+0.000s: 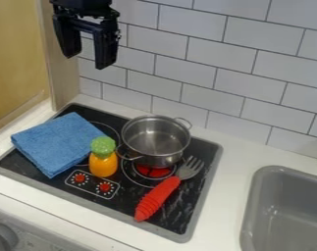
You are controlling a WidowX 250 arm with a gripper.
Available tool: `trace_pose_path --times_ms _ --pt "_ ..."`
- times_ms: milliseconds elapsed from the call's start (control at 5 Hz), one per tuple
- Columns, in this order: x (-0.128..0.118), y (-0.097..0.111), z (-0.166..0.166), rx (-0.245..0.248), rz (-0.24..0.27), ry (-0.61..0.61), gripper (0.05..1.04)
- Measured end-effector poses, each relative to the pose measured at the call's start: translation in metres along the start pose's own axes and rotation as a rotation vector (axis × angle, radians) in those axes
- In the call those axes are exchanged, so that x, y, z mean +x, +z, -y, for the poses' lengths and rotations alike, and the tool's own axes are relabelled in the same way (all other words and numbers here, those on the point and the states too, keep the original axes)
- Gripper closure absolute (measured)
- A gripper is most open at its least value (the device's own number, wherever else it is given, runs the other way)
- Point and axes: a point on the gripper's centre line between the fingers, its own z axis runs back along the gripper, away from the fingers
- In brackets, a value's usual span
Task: Move the blue cloth to the top of the left burner
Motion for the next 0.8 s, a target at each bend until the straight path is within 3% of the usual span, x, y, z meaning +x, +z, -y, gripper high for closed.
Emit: trace_pose_path --times_ms 200,400,600,800 --pt "-0.01 -0.016 0.005 -0.032 -0.059 0.001 0.085" --pt "-0.016 -0.015 0.007 -0.084 -0.084 0.006 0.085" --pt "-0.03 -0.014 -0.019 -0.067 -0.093 0.081 0.085" --pt "-0.037 -0.014 -0.034 -0.048 -0.043 0.133 0.085"
